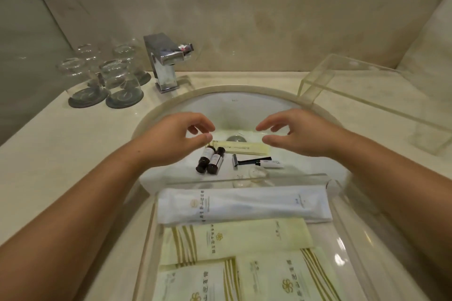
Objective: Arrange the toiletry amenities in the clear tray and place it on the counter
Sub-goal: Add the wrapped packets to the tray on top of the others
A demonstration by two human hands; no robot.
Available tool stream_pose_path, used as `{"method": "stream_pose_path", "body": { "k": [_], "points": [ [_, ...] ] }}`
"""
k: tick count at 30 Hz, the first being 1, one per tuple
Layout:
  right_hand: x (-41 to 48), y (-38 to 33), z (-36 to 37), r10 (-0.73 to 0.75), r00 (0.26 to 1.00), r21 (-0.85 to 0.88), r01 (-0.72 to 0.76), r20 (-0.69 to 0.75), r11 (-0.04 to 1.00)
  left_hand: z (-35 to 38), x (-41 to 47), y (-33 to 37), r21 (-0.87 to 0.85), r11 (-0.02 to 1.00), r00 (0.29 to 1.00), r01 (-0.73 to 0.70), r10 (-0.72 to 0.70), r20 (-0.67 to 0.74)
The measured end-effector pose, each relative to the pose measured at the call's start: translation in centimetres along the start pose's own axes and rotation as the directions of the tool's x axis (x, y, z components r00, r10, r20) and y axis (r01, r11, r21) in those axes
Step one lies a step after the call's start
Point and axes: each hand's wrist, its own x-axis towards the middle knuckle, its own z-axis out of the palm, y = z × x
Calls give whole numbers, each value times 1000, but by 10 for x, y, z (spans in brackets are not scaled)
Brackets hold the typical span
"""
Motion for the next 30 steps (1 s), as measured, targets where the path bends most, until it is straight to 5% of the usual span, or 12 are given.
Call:
{"method": "stream_pose_path", "body": {
  "k": [8,17,30],
  "points": [
    [60,49,42,111,975,-109,-91,191,990,40,68,-31,68,997,984,23,-35,176],
    [96,60,73,54,958,-259,21,282,966,66,117,-53,224,974,932,23,-102,347],
    [112,58,80,118,967,-295,-48,225,954,79,126,-50,234,970,908,62,-152,390]
  ]
}}
